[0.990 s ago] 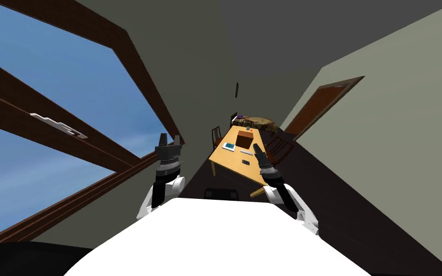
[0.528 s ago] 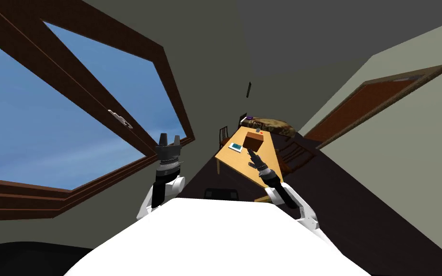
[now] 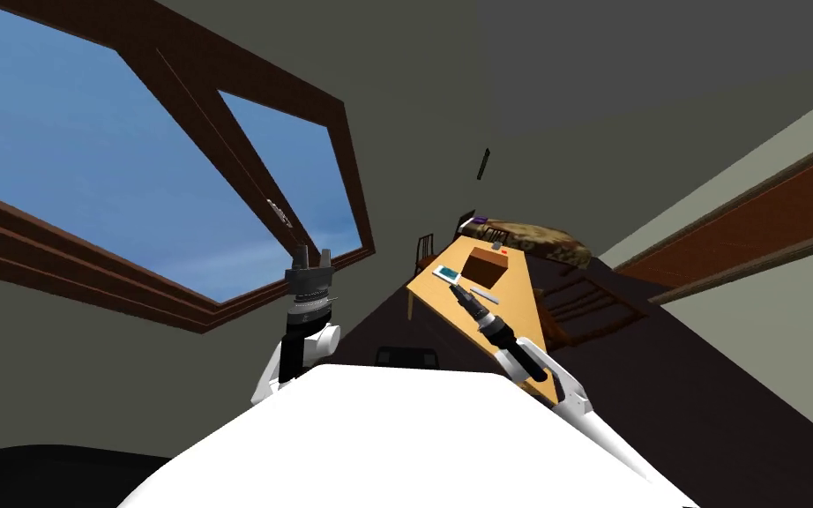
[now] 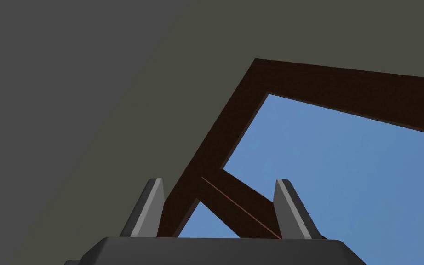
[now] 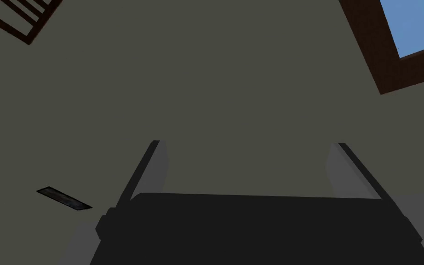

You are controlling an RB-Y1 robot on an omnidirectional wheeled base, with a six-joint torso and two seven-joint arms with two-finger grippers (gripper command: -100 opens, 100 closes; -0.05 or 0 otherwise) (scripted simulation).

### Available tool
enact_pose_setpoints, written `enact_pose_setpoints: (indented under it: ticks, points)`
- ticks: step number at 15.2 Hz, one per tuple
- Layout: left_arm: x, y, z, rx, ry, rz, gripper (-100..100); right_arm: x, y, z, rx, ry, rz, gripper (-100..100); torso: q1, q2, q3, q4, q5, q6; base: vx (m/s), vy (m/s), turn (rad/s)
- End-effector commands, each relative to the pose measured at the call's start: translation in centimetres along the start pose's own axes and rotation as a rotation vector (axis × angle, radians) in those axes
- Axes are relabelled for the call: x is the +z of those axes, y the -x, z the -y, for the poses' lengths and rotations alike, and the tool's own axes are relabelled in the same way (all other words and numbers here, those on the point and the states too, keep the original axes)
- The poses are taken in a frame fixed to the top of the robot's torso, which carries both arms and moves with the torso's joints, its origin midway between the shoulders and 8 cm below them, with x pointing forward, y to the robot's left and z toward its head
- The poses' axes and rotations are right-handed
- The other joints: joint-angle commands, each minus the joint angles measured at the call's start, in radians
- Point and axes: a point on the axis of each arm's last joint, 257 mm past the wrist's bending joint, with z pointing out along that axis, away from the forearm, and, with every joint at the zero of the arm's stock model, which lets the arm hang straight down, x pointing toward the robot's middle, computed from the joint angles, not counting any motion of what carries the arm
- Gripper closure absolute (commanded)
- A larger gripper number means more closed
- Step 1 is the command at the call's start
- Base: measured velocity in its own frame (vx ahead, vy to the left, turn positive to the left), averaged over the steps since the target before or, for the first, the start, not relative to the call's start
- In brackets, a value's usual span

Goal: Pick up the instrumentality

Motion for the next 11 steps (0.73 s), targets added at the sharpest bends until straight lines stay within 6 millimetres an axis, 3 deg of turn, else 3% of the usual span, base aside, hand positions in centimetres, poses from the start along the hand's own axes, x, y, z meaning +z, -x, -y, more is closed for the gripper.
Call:
enact_pose_setpoints:
  ticks: [1,7,9,11]
  points:
    - [0.0,0.0,0.0,0.000,0.000,0.000,0,-1.2,-1.5,1.9,-0.029,-0.029,-0.059,-100,0.000,0.000,0.000,0.000,0.000,0.000,-0.013,-0.008,0.326]
    - [0.0,0.0,0.0,0.000,0.000,0.000,0,-5.2,-5.7,7.2,-0.107,-0.124,-0.236,-100,-0.001,-0.001,-0.001,0.000,0.000,0.000,-0.004,-0.011,0.295]
    - [0.0,0.0,0.0,0.000,0.000,0.000,0,-6.0,-5.8,8.5,-0.115,-0.151,-0.251,-100,-0.002,-0.001,-0.001,0.000,0.000,0.001,0.004,-0.021,0.191]
    - [0.0,0.0,0.0,0.000,0.000,0.000,0,-8.1,-7.0,10.6,-0.144,-0.192,-0.315,-100,-0.001,-0.002,-0.001,0.000,0.000,0.000,0.007,-0.015,0.296]
